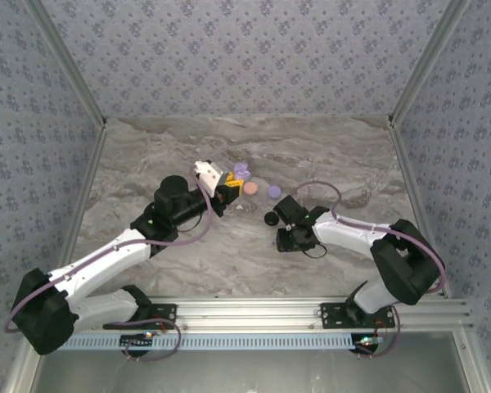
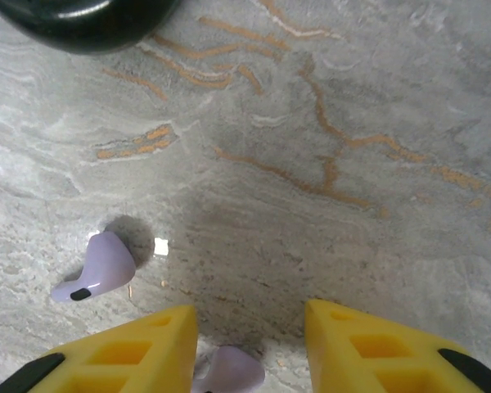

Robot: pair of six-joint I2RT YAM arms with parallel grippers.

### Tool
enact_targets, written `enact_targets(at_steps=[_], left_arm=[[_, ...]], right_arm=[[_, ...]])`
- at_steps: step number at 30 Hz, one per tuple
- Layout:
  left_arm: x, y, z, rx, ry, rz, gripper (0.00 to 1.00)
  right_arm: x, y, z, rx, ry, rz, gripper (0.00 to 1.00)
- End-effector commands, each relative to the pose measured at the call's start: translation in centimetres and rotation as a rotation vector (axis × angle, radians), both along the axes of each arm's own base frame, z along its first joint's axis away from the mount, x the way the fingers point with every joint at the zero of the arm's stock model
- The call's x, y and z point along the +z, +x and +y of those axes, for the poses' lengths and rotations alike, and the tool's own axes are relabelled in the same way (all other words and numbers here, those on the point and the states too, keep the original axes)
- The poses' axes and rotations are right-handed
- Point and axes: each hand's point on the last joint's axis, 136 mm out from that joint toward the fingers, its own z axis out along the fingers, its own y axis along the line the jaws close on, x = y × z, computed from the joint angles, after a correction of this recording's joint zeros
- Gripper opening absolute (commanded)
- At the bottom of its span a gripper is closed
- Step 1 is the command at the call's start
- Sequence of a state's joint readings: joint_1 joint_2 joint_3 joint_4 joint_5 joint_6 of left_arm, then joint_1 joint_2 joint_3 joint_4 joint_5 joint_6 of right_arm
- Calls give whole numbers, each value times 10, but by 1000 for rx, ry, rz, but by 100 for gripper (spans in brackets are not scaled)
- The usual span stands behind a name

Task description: Insert the wireless bluetooth earbuds into the charging case

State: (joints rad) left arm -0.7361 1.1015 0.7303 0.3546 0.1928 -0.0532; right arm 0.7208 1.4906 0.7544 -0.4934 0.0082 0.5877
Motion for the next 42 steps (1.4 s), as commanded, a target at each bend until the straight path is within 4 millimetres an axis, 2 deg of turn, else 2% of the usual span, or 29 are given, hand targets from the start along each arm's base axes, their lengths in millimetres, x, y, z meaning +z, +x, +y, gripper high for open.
enact_targets(at_steps=[1,16,31,33,36,39,42], left_arm=[[18,0,-1,6,-28,-25,3],[17,2,-1,12,-17,-25,4],[15,1,-1,10,-13,-18,4],[16,1,-1,7,-15,-19,4],[15,0,-2,1,-23,-17,4],[20,-3,-5,-26,-50,-30,4],[26,-8,-10,-65,-74,-51,4]], right_arm=[[-4,-14,-3,0,-41,56,40],[-5,-24,-3,25,-78,68,32],[-1,-12,4,41,-52,12,26],[10,-6,4,38,-49,-33,24],[39,7,-1,23,-31,-152,24],[83,23,-5,11,17,-298,23],[139,39,-2,14,116,-464,24]])
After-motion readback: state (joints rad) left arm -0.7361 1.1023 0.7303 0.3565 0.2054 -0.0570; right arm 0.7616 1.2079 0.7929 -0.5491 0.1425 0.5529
